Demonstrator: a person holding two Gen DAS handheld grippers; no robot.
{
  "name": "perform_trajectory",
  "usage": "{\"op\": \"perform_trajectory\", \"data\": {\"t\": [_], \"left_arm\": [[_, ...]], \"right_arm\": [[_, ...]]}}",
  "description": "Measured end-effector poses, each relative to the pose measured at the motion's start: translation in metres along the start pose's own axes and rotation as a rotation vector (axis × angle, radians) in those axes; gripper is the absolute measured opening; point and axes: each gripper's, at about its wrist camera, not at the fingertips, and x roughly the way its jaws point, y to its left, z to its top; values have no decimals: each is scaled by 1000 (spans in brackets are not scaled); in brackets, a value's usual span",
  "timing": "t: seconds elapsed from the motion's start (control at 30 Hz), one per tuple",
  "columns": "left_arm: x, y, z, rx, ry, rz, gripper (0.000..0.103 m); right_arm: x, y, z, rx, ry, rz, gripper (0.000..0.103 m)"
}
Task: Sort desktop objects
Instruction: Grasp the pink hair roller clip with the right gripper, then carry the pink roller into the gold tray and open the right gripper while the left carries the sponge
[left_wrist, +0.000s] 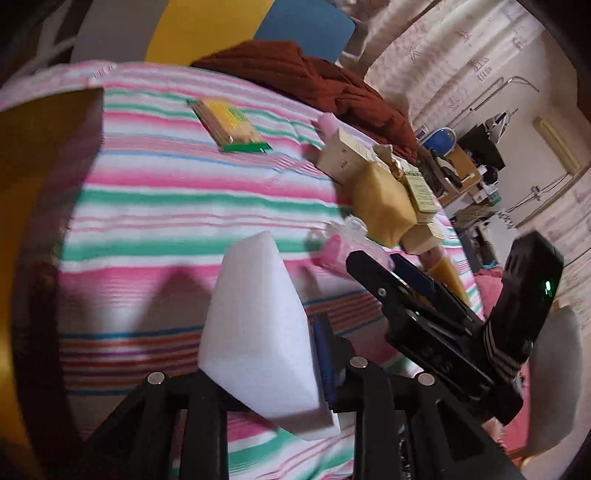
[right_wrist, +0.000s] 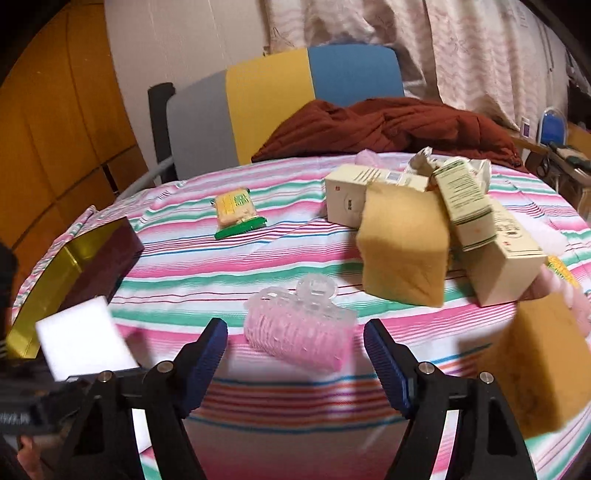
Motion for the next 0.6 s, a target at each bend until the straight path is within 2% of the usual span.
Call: {"op": "perform_trajectory", "data": {"t": [0.13, 0.17, 0.2, 0.4, 0.6], "left_arm": [[-1, 0, -1, 34, -23, 39, 25], [-1, 0, -1, 38, -25, 39, 25], [-1, 1, -2, 42, -28, 40, 25], [-6, 1, -4, 64, -41, 43, 25], [-21, -6, -6, 109, -74, 63, 25]], "right_arm": [[14, 1, 3, 39, 34, -40, 77], [16, 1, 2, 42, 36, -52, 75], [16, 1, 1, 44, 34, -58, 67], [5, -3, -5, 70, 27, -54, 67], [-12, 11, -7, 60, 1, -39, 67]]}}
